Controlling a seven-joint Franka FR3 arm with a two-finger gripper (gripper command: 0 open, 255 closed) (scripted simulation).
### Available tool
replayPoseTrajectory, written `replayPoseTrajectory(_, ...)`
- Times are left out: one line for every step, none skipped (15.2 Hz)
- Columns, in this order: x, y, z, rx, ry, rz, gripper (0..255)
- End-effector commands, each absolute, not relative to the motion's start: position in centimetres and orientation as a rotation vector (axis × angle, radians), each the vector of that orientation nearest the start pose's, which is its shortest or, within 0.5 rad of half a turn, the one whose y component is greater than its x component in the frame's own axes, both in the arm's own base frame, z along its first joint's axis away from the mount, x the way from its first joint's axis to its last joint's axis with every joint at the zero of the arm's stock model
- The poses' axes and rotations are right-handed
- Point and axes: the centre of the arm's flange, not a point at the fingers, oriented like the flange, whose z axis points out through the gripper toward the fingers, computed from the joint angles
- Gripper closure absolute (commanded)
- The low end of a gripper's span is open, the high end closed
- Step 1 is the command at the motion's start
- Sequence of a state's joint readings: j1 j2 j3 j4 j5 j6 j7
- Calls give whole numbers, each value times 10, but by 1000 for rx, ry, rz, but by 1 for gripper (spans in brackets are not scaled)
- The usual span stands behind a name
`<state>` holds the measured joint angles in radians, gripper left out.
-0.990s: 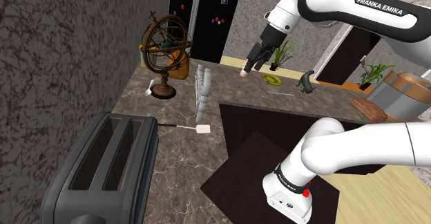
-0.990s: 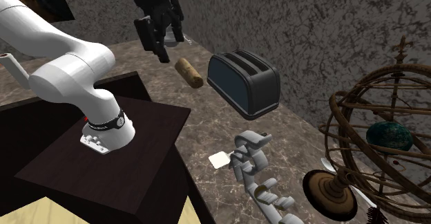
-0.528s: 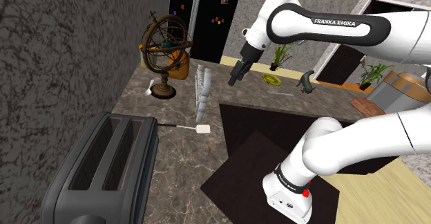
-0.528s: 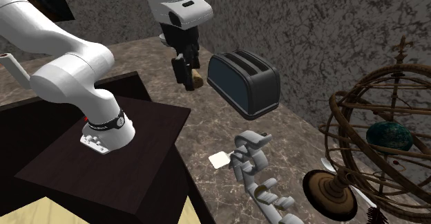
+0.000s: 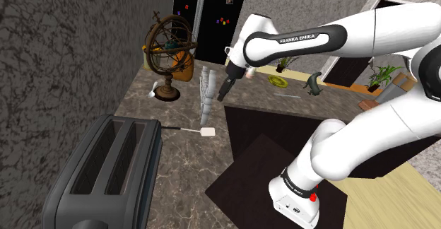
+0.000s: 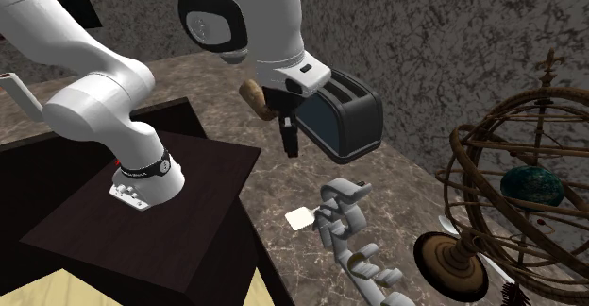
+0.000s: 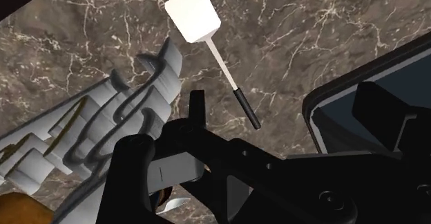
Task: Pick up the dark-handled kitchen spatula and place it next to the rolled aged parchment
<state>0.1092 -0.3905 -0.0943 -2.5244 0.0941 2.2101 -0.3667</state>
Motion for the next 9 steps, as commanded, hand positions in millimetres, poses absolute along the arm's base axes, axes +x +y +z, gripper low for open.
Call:
replayPoseTrajectory(433, 16, 395, -2992, -581, -138, 0)
replayPoseTrajectory(440, 19, 384, -2988, -617, -136, 0)
replayPoseTrajectory(446, 22, 372, -2985, -653, -133, 0)
replayPoseTrajectory(452, 25, 361, -2981, -689, -131, 0)
replayPoseTrajectory(458, 28, 349, -2976, -725, -129, 0)
replayPoseTrajectory(464, 31, 338, -2971, -761, -126, 0)
replayPoseTrajectory(470, 34, 326, -2966, -797, -124, 0)
replayPoseTrajectory(476, 38, 315, -2960, -833, -121, 0)
replayPoseTrajectory(482, 41, 303, -2954, -869, -119, 0)
